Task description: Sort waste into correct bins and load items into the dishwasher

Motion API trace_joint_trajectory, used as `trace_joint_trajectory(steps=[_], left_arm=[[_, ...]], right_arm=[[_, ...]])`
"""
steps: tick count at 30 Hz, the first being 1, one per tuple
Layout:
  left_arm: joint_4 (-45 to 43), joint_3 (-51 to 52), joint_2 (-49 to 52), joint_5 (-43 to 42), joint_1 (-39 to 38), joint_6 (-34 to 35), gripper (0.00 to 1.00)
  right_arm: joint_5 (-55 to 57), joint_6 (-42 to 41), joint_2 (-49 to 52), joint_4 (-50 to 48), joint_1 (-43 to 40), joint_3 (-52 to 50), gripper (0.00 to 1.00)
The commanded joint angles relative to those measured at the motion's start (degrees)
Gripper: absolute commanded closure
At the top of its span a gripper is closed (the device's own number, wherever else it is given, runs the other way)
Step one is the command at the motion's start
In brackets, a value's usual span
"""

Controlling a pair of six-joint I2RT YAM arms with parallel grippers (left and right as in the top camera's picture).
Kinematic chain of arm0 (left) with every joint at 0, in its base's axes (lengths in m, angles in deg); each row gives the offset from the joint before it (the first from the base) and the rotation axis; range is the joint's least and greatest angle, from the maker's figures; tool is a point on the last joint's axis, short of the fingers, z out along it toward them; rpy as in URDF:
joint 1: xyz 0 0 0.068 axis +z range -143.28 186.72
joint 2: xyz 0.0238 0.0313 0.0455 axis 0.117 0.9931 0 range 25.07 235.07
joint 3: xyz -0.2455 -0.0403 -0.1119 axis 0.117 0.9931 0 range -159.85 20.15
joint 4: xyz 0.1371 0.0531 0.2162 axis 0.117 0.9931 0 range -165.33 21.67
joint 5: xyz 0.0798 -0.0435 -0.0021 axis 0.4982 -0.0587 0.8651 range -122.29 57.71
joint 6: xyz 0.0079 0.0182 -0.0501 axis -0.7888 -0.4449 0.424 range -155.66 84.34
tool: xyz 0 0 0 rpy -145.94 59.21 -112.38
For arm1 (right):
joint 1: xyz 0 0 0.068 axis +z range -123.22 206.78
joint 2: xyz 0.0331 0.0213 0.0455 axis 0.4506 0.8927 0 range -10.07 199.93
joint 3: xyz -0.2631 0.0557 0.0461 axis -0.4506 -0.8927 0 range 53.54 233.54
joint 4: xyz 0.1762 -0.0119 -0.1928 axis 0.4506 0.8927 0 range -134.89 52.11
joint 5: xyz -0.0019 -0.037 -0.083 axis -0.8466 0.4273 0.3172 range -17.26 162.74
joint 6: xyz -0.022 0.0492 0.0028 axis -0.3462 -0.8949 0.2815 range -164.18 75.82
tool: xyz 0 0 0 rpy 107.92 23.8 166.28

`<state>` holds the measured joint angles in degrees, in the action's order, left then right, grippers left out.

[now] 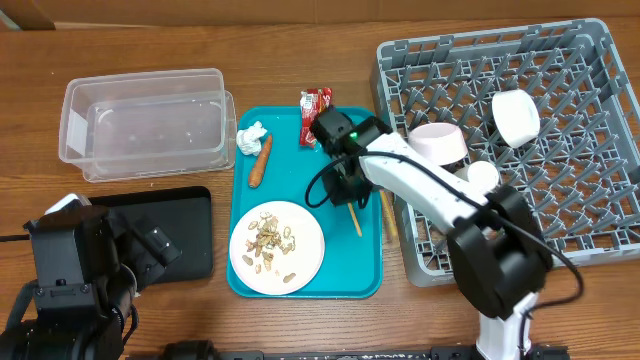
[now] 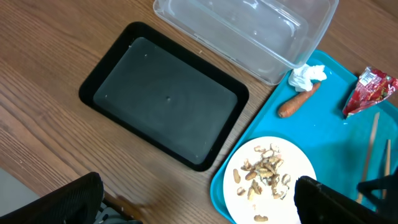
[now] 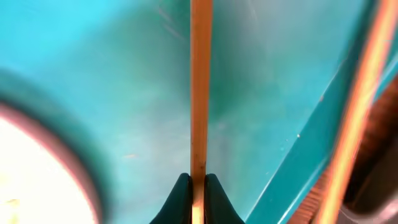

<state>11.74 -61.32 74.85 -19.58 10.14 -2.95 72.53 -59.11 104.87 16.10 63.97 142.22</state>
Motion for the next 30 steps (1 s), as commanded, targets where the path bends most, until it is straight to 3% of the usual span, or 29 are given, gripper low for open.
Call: trace_joint_trajectory(steps=[1,9,18,25,27,29,30], left_arm=[[-0.11,-0.76,0.09,1.18,0.31,0.55,0.0],[-0.11,-0.76,0.09,1.18,0.31,0.55,0.0],[-0.11,-0.76,0.09,1.18,0.31,0.55,0.0],[-0.11,-0.76,0.09,1.18,0.31,0.55,0.0],[-0.11,-0.76,0.09,1.18,0.31,0.55,0.0],[-0.11,-0.76,0.09,1.18,0.31,0.55,0.0],[-0.11,-0.76,0.09,1.18,0.31,0.55,0.0]], right_arm=[[1.16,-0.02,-8.76,-0.04,-0.02,4.37,0.96],[8.72,0.35,-16.76,-0.15,-7.08,6.01,0.96],[7.72,11.26,-12.07,0.24,-17.27,2.08,0.96],[8.17,12.39,-10.75,0.52,-16.41,1.31,0.96],[9.77,12.24,-10.75,1.2,-15.91,1.31,0.86],[11.32,11.72,-10.75,1.75,-15.89,1.31,0.61],[11.32,11.72,-10.75,1.77,-15.89,1.31,0.57]])
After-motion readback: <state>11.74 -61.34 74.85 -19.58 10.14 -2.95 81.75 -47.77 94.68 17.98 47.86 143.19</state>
